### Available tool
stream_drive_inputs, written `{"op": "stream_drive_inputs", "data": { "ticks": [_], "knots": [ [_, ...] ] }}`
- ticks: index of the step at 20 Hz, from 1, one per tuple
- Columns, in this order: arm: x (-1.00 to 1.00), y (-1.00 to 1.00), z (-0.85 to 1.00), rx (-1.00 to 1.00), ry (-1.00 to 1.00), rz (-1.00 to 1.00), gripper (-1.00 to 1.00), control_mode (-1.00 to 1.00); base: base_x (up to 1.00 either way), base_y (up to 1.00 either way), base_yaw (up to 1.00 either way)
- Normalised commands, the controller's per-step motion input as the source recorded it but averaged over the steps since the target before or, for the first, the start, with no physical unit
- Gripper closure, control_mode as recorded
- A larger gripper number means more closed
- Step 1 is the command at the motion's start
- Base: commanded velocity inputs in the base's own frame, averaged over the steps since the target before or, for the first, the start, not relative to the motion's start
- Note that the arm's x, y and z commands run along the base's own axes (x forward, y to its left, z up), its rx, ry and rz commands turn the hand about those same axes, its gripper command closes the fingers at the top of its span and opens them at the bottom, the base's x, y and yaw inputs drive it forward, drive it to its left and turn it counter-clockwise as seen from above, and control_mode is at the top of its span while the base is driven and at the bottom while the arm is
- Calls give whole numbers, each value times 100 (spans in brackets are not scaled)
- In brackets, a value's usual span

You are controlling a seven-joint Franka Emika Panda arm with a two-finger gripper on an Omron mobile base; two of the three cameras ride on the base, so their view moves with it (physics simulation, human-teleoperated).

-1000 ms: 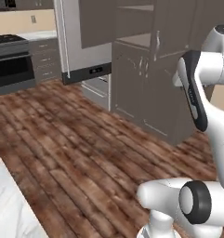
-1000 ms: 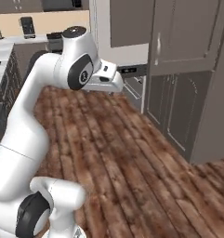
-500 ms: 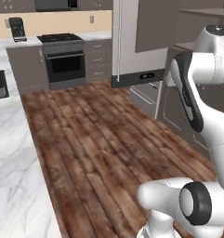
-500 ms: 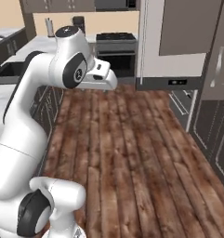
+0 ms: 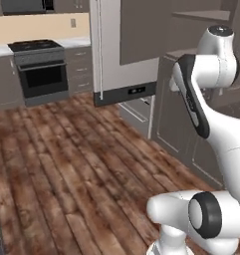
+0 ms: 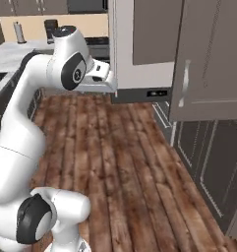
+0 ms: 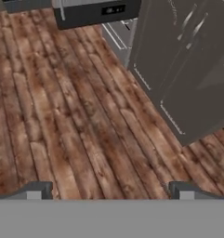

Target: There is a bowl on the dining counter. Grab a lemon wedge from the fridge and place it in the bowl. Then get the liquor bottle and glass cup from the cabinet and place them next to the bowl.

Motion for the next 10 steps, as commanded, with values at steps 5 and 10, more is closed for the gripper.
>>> {"op": "stream_drive_inputs", "data": {
  "ticks": [5, 10],
  "knots": [
    [0, 0, 0, 0, 0, 0, -100, 100, 79, -42, -39],
    [0, 0, 0, 0, 0, 0, -100, 100, 96, 2, -18]
  ]
}}
